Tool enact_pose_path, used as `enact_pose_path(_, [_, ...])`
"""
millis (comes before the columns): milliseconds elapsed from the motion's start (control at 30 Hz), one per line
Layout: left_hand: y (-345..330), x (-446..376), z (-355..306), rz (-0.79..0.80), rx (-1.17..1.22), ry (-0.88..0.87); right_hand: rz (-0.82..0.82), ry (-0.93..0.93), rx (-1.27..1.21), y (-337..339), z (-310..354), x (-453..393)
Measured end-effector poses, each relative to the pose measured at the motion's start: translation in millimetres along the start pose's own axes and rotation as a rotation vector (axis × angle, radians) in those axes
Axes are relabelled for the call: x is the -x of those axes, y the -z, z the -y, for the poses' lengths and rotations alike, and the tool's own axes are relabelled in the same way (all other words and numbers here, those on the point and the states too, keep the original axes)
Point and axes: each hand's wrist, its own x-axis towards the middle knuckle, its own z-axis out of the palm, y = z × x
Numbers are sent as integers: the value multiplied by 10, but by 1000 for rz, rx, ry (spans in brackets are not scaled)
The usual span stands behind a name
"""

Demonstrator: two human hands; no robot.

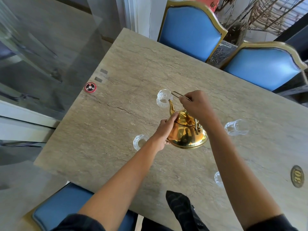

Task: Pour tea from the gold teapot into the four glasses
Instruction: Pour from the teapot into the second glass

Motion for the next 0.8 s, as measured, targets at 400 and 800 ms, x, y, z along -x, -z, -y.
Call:
enact_pose_path(400, [-17,40,-32,1,8,8,-1,-19,-7,1,15,-24])
enact_pose_path(800, [-50,55,-37,23,13,6,-6,-25,-9,11,-10,-38])
